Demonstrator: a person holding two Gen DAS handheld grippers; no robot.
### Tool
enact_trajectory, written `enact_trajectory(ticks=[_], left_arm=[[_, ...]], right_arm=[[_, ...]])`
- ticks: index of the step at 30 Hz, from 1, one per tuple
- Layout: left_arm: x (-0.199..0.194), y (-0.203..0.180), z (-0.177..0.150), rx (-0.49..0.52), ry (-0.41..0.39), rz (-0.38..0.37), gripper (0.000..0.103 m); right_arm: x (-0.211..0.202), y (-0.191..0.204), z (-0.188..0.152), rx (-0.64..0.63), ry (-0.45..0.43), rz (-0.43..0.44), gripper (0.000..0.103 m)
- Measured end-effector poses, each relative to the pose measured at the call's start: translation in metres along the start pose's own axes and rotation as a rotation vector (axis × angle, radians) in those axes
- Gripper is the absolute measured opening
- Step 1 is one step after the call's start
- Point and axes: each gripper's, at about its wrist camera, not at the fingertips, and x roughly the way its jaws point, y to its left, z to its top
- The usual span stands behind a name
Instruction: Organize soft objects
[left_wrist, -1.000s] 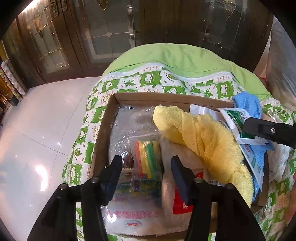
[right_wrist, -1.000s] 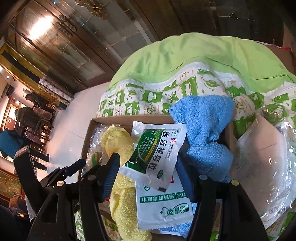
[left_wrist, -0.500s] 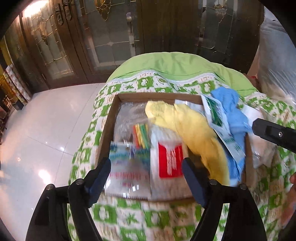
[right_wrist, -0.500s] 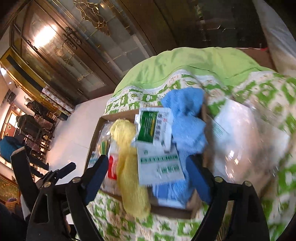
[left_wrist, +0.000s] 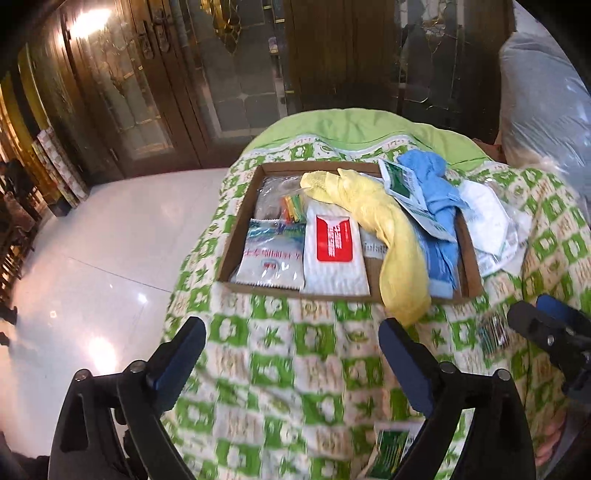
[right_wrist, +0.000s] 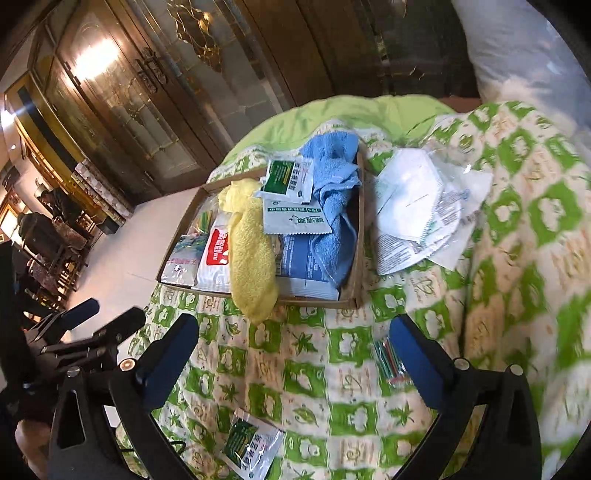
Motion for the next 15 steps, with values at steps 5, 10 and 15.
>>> enact_trajectory(ticks=[5,10,15], left_arm=[[-0.03,-0.007,-0.02,0.034,-0.043,0.051,0.099],[-0.06,-0.007,-0.032,0.014,-0.072,0.044,0.102],[-0.082,-0.01,-0.046,-0.013,-0.078,0.02,0.102]], right_arm=[[-0.029,0.006,-0.015,-0.021,-0.068,-0.038,0.103],[-0.042,0.007,-0.028,-0.041,-0.07,-0.098,0.103],[-0.053,0.009,-0.037,-0.053,-0.065,-0.109,0.103]])
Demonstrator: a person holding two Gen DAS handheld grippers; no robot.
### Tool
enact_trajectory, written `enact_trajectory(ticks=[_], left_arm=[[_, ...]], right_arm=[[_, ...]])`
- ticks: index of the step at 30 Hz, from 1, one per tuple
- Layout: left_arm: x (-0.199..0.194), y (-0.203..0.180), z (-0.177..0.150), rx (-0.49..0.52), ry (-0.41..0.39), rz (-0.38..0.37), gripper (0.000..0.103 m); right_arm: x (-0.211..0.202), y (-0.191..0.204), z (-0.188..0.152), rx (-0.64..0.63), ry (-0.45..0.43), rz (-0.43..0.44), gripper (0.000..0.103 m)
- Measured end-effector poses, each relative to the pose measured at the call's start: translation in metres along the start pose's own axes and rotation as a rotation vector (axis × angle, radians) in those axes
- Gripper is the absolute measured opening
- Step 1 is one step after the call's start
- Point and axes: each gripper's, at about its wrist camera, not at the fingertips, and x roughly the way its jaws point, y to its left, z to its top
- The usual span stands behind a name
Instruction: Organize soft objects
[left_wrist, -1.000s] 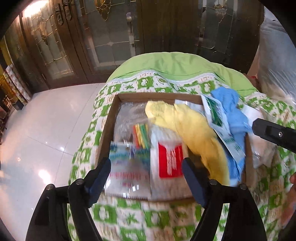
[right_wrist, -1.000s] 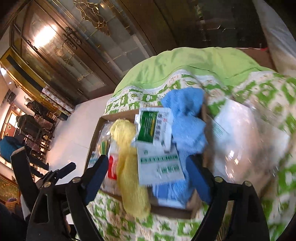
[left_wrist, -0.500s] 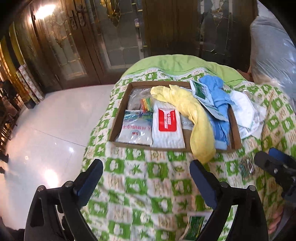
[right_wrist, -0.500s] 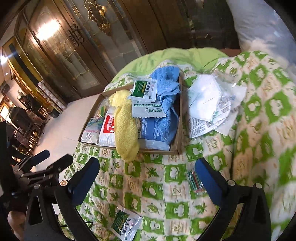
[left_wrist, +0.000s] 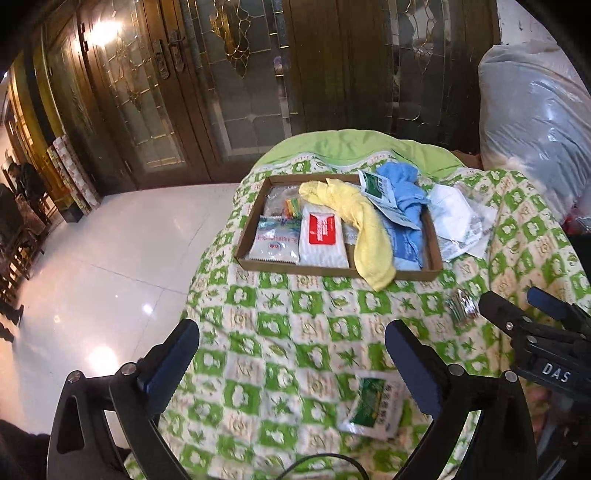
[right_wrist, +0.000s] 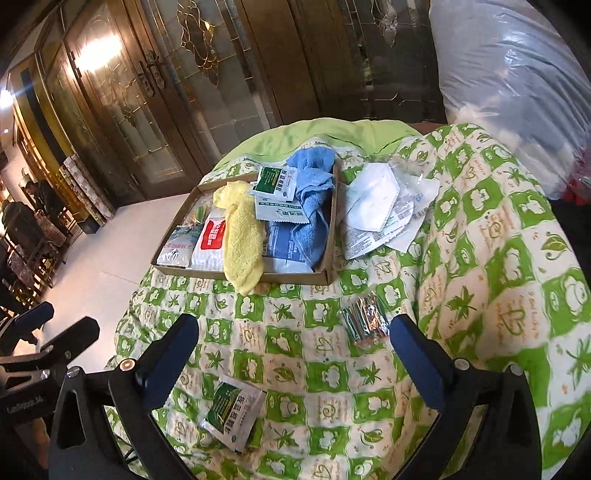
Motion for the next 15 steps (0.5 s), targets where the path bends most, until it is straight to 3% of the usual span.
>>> enact_trajectory(ticks=[5,15], left_arm=[[-0.009,-0.004,-0.005,0.005,0.011,-0.007,0.102],[-0.03,-0.007,0.004,0.015,-0.043,0.005,0.102]], right_arm=[[-0.011,0.004,-0.001,-0.017,-0.016,-0.003,0.103],[-0.017,0.004,-0.001,-0.016,-0.023,-0.007,0.103]])
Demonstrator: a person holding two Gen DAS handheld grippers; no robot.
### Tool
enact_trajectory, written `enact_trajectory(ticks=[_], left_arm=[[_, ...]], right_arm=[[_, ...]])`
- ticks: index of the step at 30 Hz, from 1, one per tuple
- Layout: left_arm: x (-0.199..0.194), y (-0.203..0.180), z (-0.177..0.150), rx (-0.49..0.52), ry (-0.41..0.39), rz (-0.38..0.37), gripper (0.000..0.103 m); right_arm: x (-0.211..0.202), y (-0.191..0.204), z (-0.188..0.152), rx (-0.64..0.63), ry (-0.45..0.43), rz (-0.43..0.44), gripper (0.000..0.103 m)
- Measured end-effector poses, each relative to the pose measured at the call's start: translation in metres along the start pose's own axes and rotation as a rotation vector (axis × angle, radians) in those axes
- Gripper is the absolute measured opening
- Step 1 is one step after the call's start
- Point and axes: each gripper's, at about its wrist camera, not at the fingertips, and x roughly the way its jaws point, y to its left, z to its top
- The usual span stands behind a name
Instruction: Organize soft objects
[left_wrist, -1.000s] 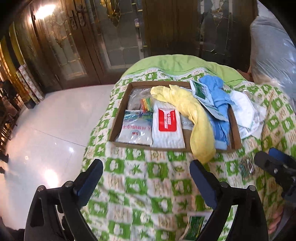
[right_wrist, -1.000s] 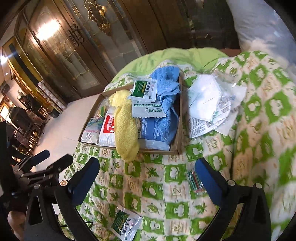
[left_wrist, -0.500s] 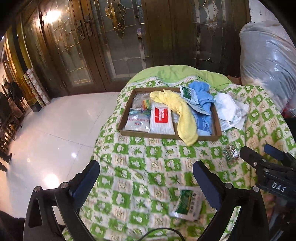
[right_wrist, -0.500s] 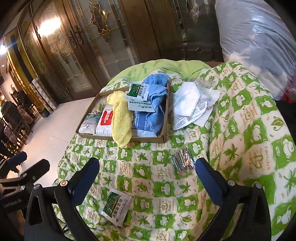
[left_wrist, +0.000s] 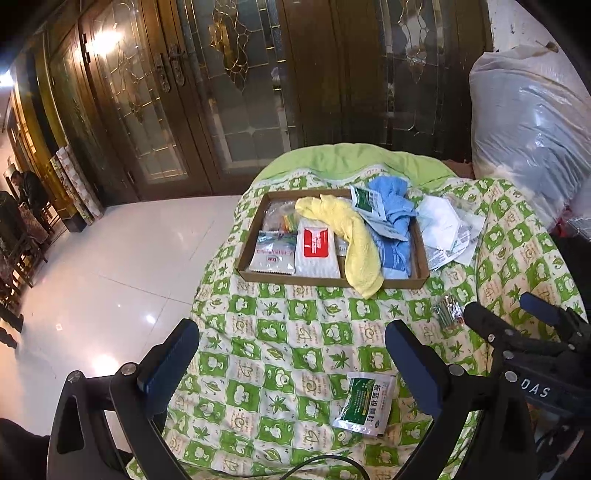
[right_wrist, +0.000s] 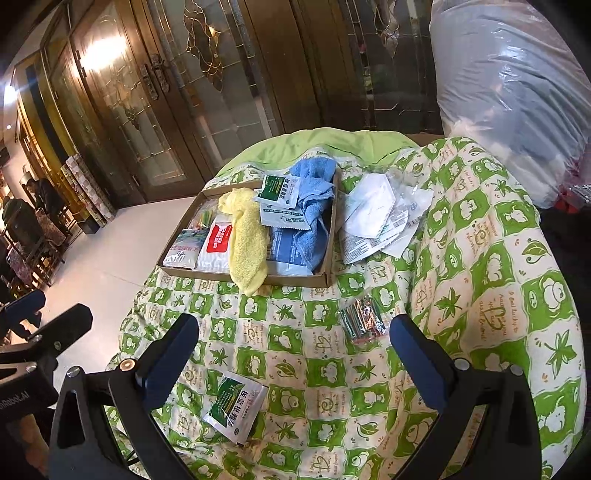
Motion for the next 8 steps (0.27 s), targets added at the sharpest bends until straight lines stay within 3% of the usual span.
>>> enact_trajectory(ticks=[8], left_arm=[[-0.0082,-0.0024,0.0008,-0.002,-0.048,-0.007,0.102]], right_arm=[[-0.0001,-0.0004,-0.0003,-0.001,0.004,-0.003,0.103]])
